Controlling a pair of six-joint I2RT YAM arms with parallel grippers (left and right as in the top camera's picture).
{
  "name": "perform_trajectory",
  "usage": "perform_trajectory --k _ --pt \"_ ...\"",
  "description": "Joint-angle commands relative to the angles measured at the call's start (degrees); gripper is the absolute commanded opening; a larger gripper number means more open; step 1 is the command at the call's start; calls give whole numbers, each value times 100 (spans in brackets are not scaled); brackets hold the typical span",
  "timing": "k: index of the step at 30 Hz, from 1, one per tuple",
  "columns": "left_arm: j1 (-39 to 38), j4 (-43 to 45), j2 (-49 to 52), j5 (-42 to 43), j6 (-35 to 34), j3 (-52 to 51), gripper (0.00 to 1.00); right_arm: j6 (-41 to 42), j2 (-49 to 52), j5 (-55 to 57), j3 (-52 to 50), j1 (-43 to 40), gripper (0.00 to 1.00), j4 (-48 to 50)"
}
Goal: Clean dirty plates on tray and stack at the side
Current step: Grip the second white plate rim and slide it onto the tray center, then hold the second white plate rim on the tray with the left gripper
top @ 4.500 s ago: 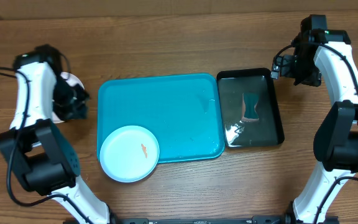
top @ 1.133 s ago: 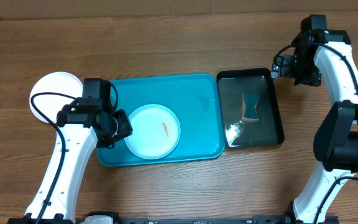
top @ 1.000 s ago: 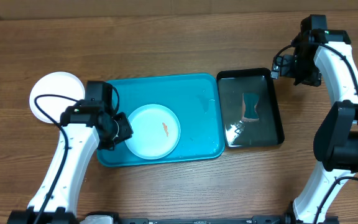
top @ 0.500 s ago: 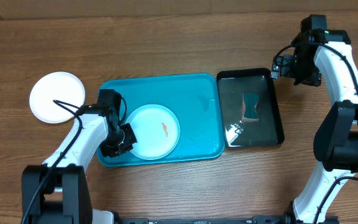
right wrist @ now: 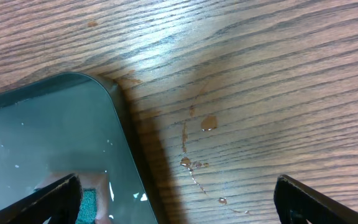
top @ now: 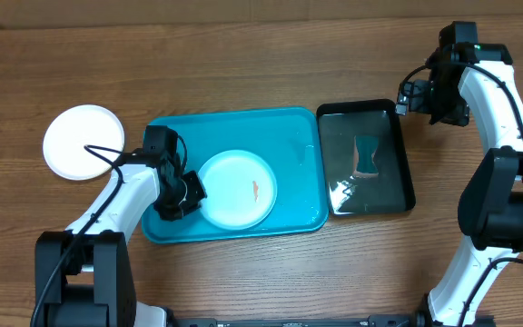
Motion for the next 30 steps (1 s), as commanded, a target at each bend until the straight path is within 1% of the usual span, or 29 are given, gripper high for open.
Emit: perform_trajectory --k 1,6,8,10,12,13,14,16,19,23,25,27,30 --pt "-15 278 61 584 -409 -33 4 20 -186 -4 103 15 100 13" --pt "-15 704 61 586 -1001 -33 4 20 -186 -4 103 15 100 13" --pt "-17 782 61 629 -1040 -33 6 20 -186 -4 103 15 100 13" --pt "-17 776 61 647 -957 -33 12 20 -186 -4 103 15 100 13" --pt "-15 743 61 719 -575 -7 22 22 -186 -4 103 15 100 13" --pt "-15 686 59 734 -387 31 29 22 -186 -4 103 15 100 13" --pt "-9 605 59 726 -225 85 34 20 -186 -4 103 15 100 13" --pt "-9 422 59 627 50 267 42 20 -186 -4 103 15 100 13" --pt "-11 374 59 568 498 518 53 20 -186 -4 103 15 100 13" --pt "-11 479 59 -46 555 673 58 20 -186 -4 103 15 100 13" --pt "-11 575 63 -374 566 673 57 20 -186 -4 103 15 100 13" --pt "-17 651 66 -520 706 673 56 22 -186 -4 103 15 100 13" --pt "-63 721 72 -522 979 673 54 20 -186 -4 103 15 100 13"
